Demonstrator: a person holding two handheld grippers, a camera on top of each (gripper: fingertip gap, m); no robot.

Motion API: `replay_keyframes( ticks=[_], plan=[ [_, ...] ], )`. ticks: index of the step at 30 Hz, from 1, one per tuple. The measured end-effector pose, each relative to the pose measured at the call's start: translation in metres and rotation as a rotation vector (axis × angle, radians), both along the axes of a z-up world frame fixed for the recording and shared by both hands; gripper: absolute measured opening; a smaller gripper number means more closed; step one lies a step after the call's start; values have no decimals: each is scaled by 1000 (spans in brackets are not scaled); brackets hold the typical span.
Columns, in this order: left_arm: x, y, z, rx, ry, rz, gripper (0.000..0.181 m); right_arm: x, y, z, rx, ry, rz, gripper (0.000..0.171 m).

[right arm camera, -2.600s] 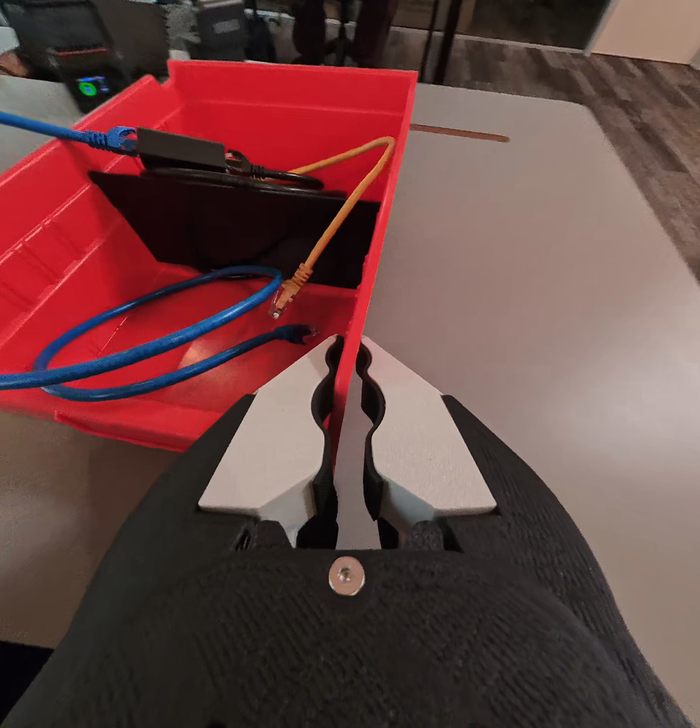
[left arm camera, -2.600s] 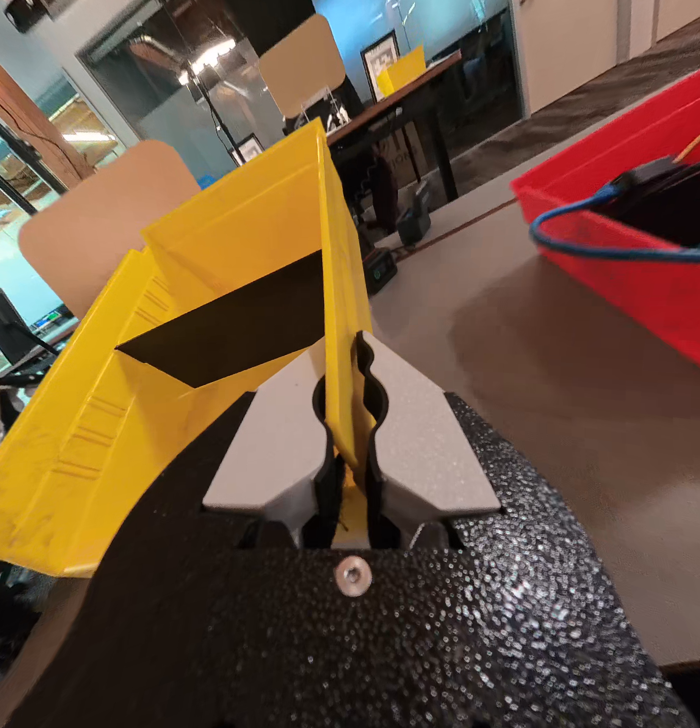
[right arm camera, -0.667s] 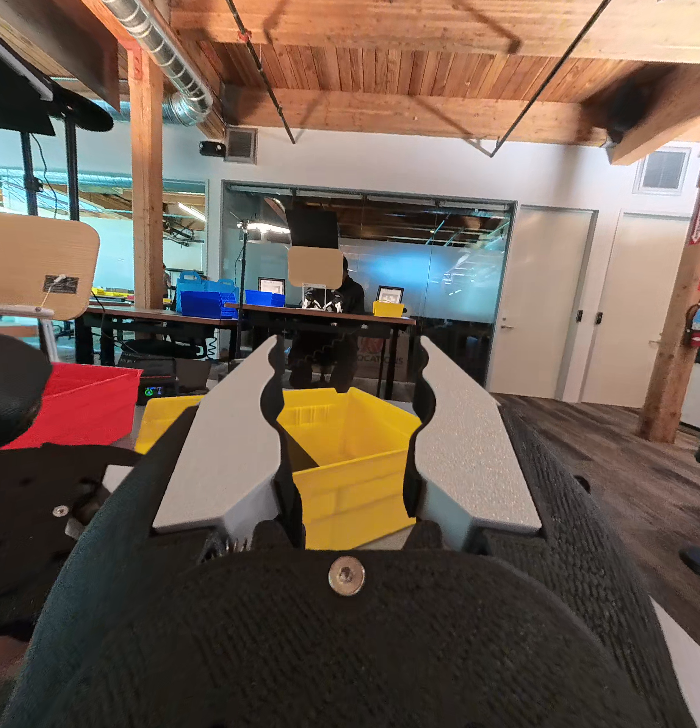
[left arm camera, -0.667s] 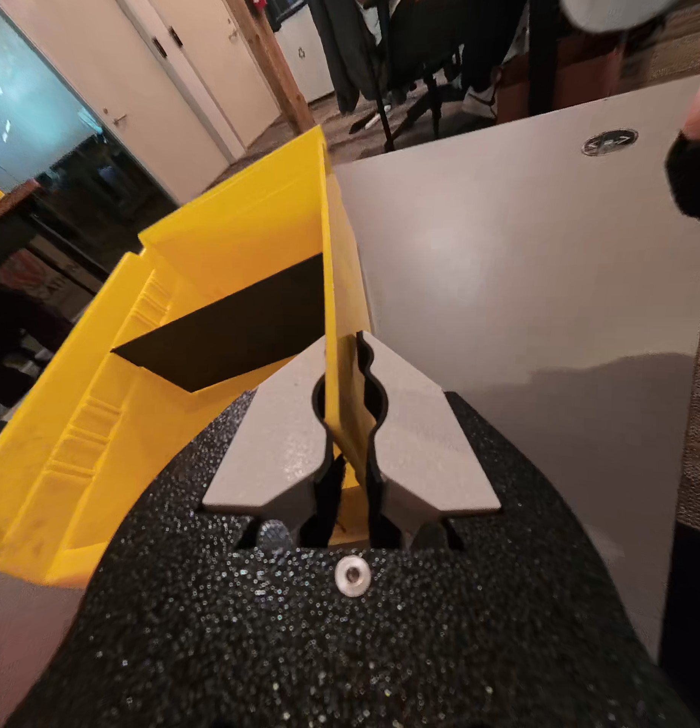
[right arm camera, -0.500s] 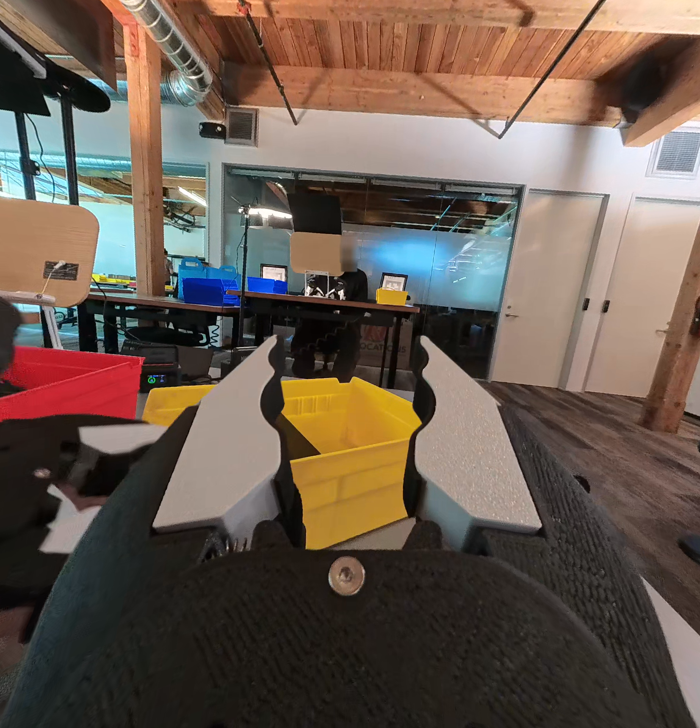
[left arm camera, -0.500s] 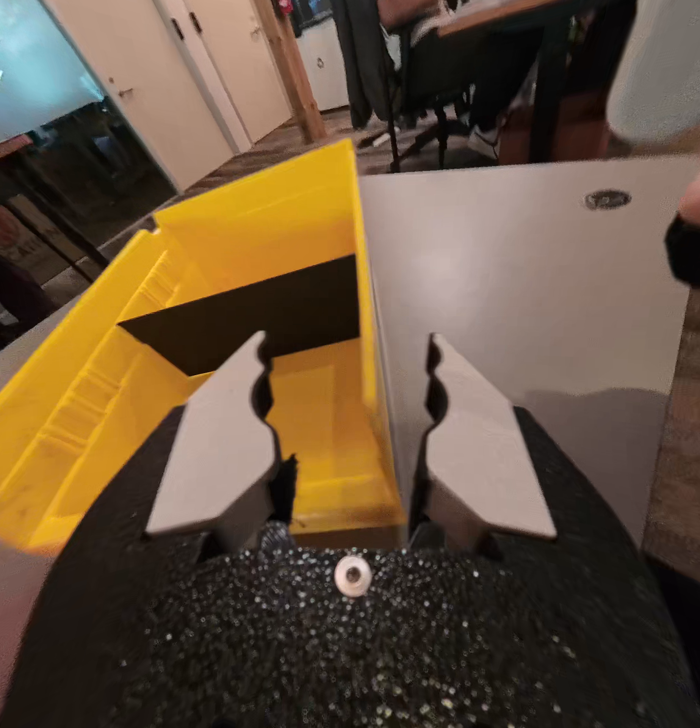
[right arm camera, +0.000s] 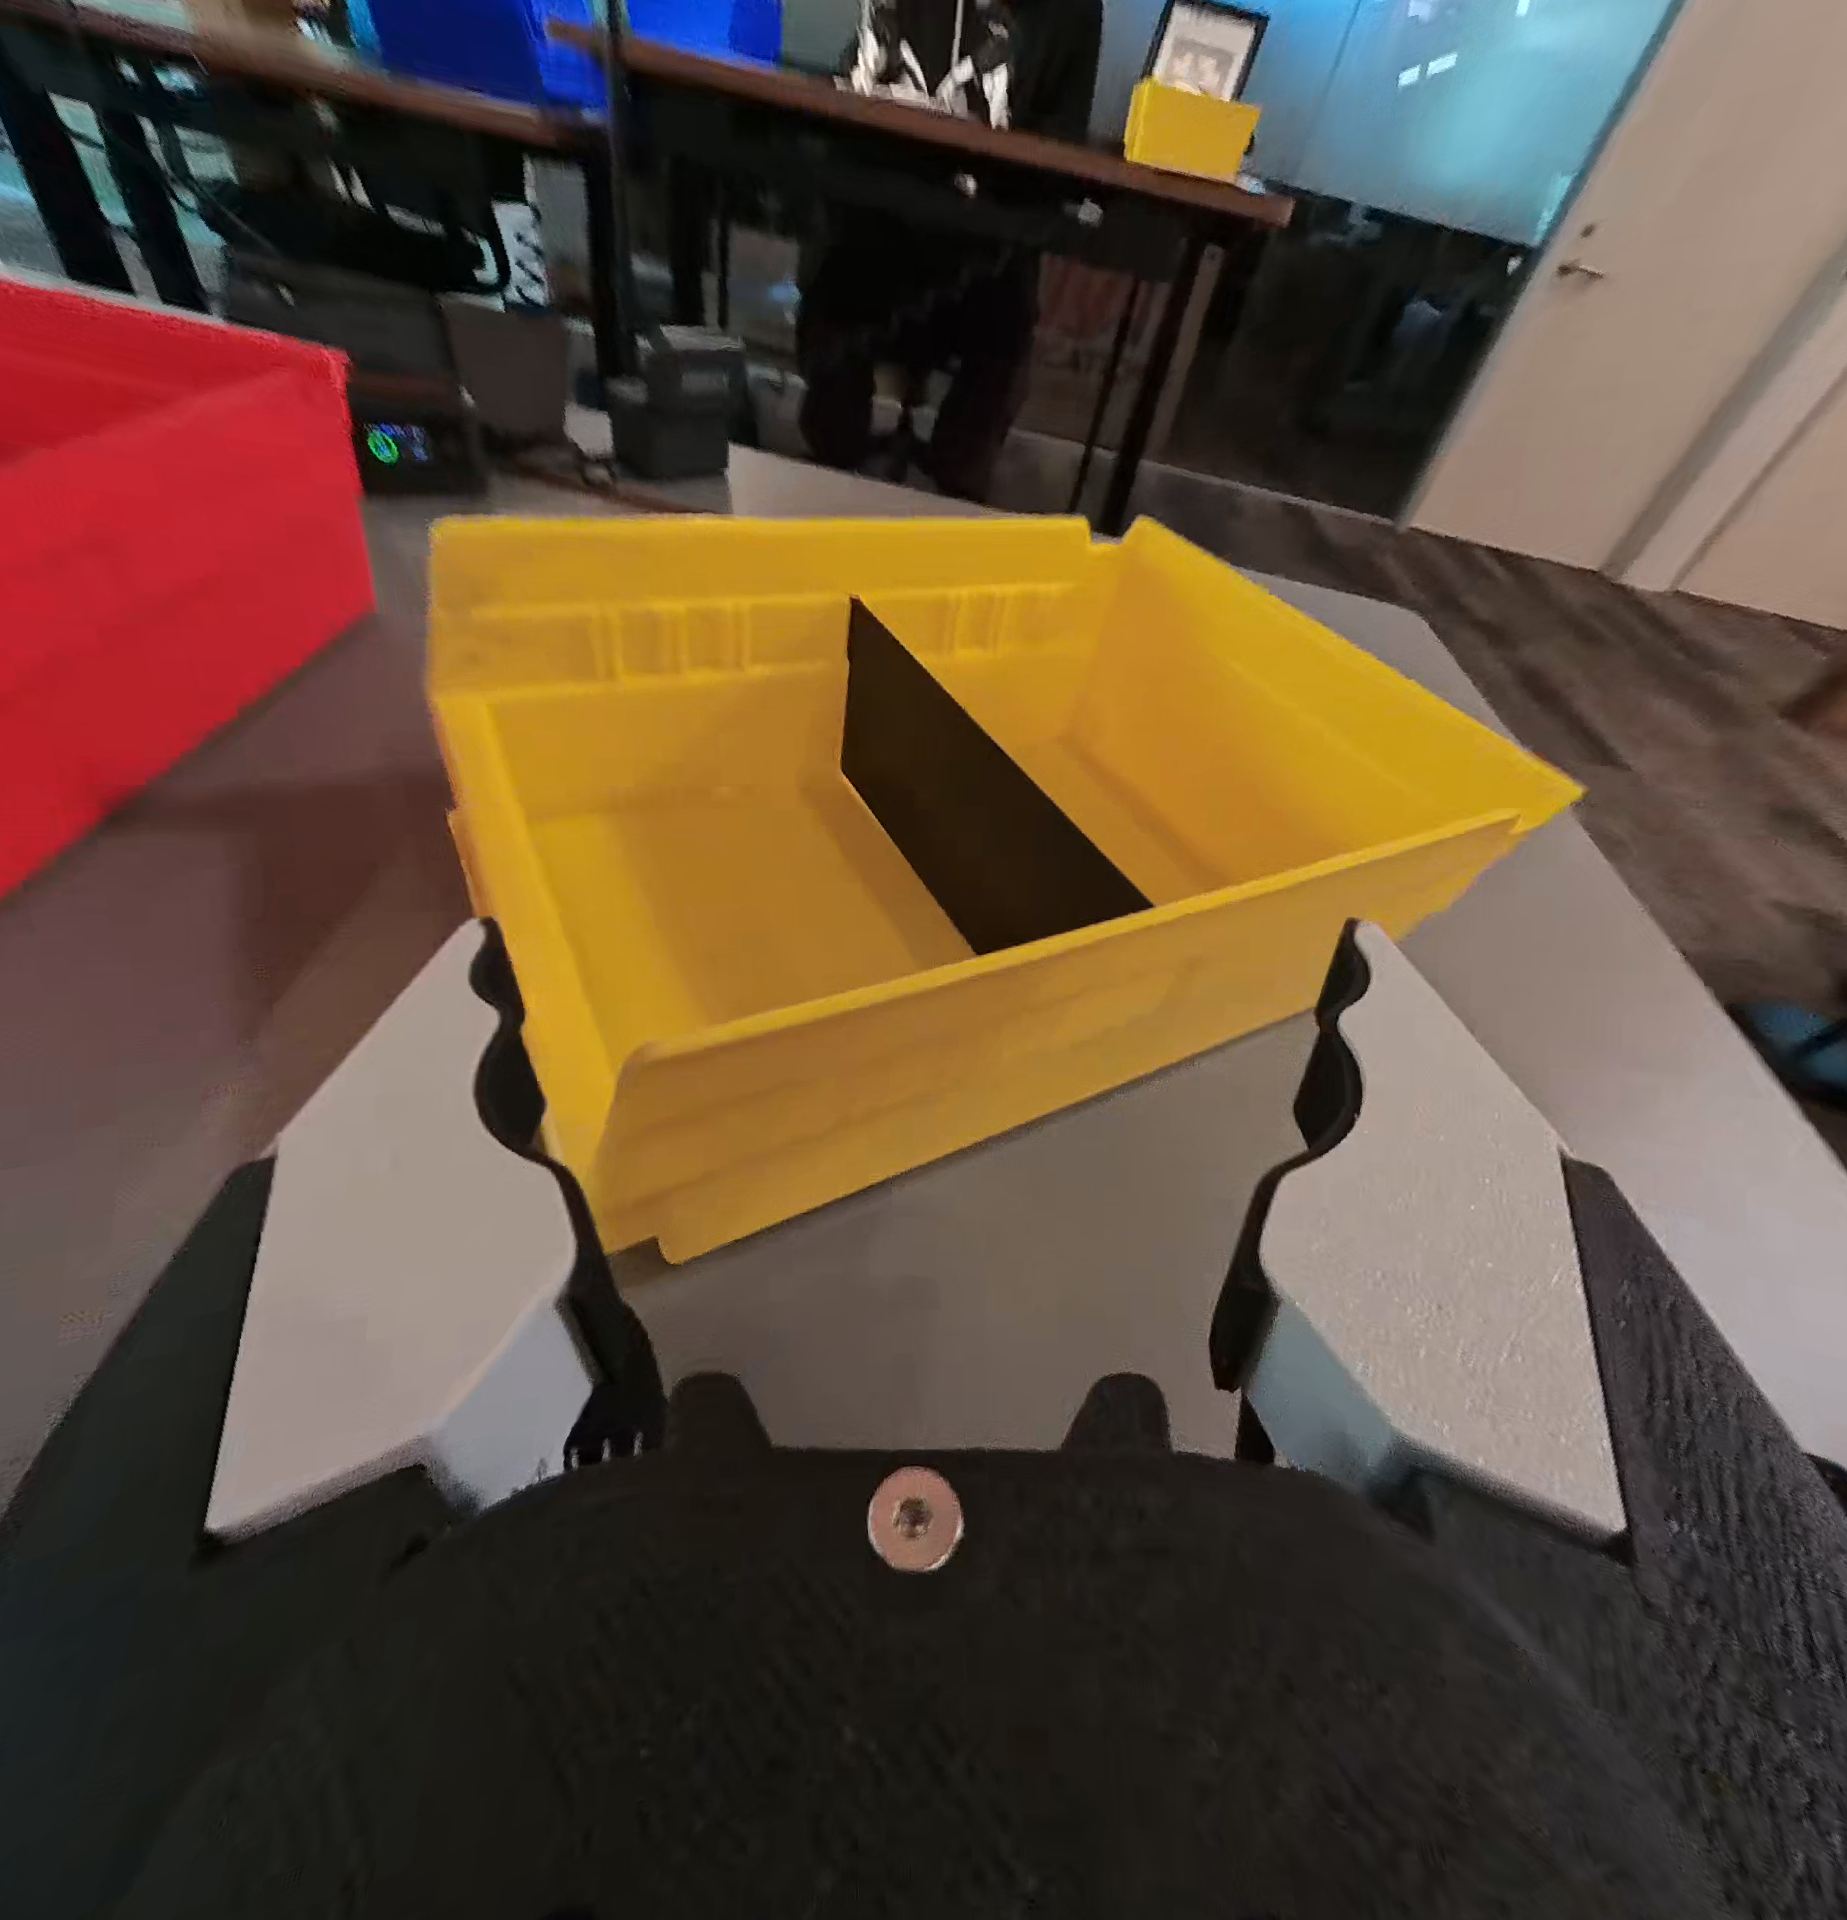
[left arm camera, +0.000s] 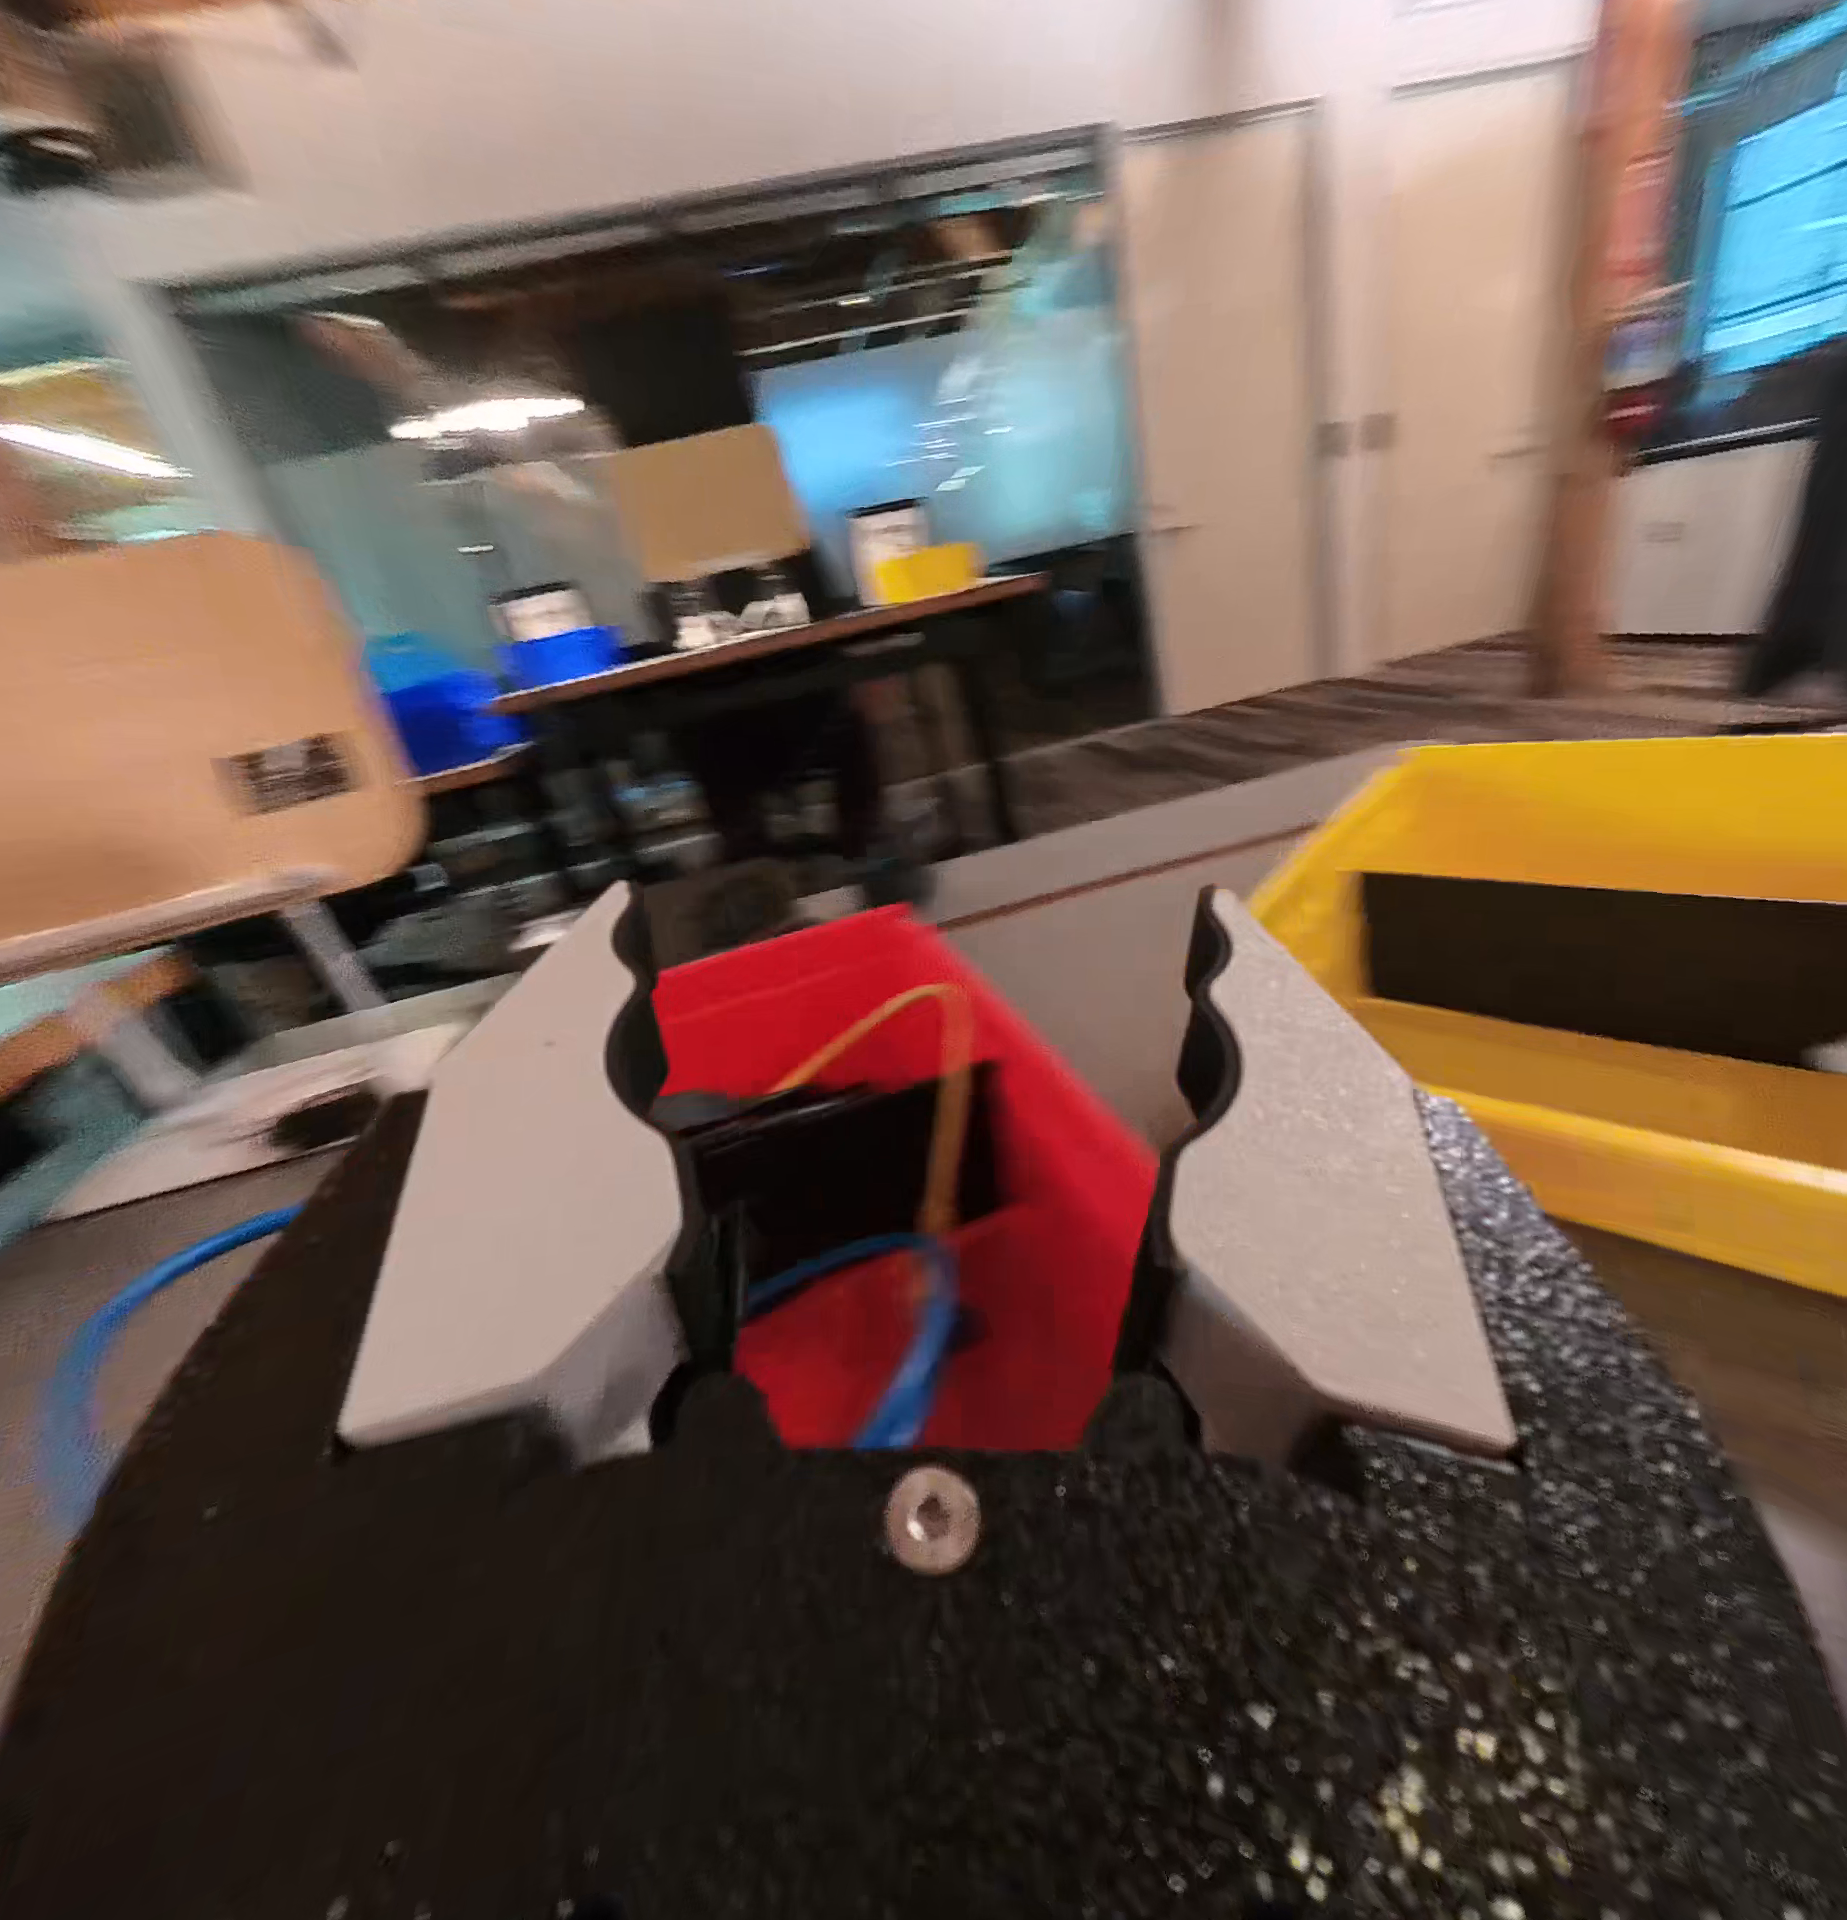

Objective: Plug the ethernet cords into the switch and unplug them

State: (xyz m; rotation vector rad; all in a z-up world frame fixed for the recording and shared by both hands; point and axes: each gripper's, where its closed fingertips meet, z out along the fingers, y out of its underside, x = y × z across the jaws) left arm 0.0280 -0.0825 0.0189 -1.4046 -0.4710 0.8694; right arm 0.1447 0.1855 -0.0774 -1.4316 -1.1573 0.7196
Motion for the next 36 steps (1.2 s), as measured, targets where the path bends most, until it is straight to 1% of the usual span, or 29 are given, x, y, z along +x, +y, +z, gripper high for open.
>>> replay_keyframes(
  ticks=[1,3,5,8,11,14,15,16,17,18,20,21,25,26,27,32,36],
  plan=[
    [-13,-21,0,-5,3,72,101,0,2,-7,-20,-23,-7,147],
    [-32,-53,-6,-4,-15,139,103,0,7,-23,-81,-77,-17,146],
    [-49,-83,-17,6,-77,212,104,3,12,-30,-119,-105,-23,148],
    [-68,-121,-42,-31,-208,321,107,14,24,-30,-114,-125,-50,131],
    [-77,-140,-60,-30,-342,345,104,28,38,-29,-97,-139,-64,110],
    [-85,-143,-84,-58,-493,330,98,44,57,-29,-111,-142,-92,79],
    [-86,-141,-93,-78,-541,317,94,49,65,-29,-116,-142,-111,72],
    [-86,-139,-103,-96,-585,299,85,54,75,-28,-117,-140,-134,67],
    [-86,-139,-109,-100,-618,289,82,58,84,-27,-118,-139,-154,61],
    [-86,-137,-112,-93,-634,270,77,62,92,-27,-119,-140,-169,54],
    [-83,-131,-114,-69,-655,207,57,70,107,-26,-127,-138,-197,37],
    [-83,-129,-114,-59,-664,187,49,73,114,-26,-132,-135,-208,32],
    [-86,-134,-117,-84,-658,211,37,79,127,-24,-164,-116,-202,14],
    [-87,-136,-118,-104,-650,231,34,79,128,-25,-164,-119,-199,6],
    [-88,-138,-119,-126,-638,251,30,81,130,-25,-161,-123,-206,4],
    [-93,-148,-122,-220,-592,343,15,87,138,-25,-157,-134,-225,3],
    [-95,-152,-122,-231,-583,365,8,93,143,-25,-158,-136,-240,4]
  ],
)
